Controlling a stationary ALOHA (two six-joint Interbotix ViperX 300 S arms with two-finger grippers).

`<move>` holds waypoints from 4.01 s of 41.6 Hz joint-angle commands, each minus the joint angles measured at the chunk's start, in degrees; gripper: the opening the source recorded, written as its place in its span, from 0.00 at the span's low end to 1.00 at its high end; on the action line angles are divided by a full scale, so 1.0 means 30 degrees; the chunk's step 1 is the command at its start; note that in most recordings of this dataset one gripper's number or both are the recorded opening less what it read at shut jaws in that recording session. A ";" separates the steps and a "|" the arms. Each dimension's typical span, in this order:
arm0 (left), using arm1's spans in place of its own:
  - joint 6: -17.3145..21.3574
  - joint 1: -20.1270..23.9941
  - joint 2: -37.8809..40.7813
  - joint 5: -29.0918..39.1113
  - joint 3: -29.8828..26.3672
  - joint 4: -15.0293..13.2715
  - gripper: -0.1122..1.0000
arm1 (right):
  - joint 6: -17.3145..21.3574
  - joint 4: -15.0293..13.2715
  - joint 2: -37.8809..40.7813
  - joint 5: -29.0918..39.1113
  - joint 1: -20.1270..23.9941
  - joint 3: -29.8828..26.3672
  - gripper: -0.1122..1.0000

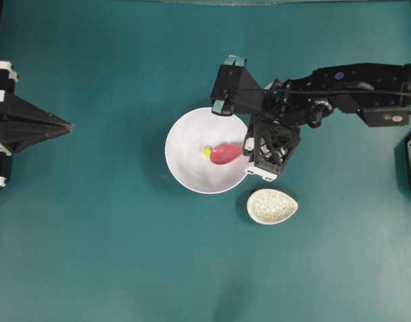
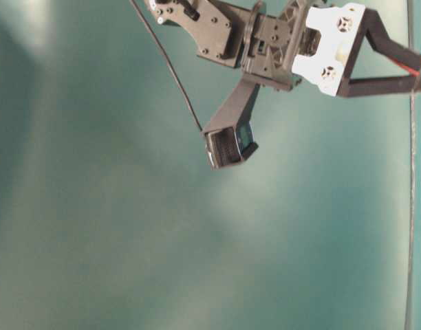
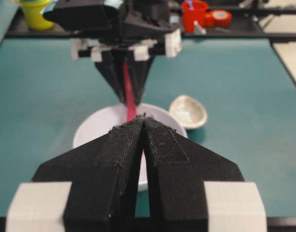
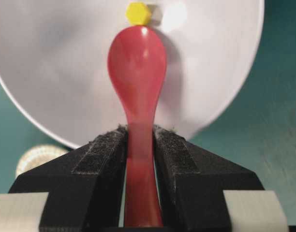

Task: Scoop the yellow hexagonal prism block from the bowl with a spoon using the right arm.
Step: 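Lower the spoon into the bowl and push it under the yellow block, then lift the spoon holding the yellow block up out of the bowl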

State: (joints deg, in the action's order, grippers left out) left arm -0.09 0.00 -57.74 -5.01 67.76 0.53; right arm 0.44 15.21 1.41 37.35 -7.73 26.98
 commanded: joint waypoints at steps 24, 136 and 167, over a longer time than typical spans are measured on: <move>0.0000 0.0000 0.0117 -0.0381 -0.0293 0.0059 0.11 | 0.0000 -0.0352 0.0439 -0.3164 0.0146 -0.0938 0.32; -0.0059 0.0000 0.0176 -0.0791 -0.0293 0.0059 0.11 | 0.0088 -0.0557 -0.9316 -0.6826 -0.0439 0.3486 0.32; -0.0088 0.0000 0.0381 -0.0820 -0.0264 0.0059 0.11 | 0.0088 -0.0586 -0.9375 -0.7119 0.0234 0.3604 0.32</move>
State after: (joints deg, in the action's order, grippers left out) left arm -0.26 0.00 -57.22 -6.86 67.76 0.62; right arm 0.79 13.54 -26.02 16.61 -7.29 38.41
